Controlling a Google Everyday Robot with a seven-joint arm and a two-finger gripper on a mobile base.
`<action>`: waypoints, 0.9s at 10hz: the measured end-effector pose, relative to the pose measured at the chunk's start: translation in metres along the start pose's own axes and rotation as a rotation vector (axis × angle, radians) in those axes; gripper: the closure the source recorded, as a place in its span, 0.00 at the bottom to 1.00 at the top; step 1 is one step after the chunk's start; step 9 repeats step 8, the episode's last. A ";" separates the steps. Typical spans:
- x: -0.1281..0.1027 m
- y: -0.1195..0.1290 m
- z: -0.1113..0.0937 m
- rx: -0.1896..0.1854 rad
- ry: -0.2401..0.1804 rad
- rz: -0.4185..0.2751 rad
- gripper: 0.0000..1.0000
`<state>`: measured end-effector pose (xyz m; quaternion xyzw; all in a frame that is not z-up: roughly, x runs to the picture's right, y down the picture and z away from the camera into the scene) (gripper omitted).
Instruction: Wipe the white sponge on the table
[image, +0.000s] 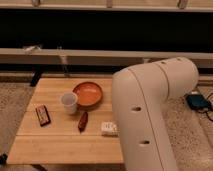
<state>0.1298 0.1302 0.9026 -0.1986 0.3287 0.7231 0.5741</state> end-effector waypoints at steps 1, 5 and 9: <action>0.001 -0.001 0.000 0.002 0.002 0.000 1.00; -0.004 0.011 -0.003 0.018 -0.004 -0.047 1.00; -0.010 0.046 -0.007 0.021 -0.008 -0.117 1.00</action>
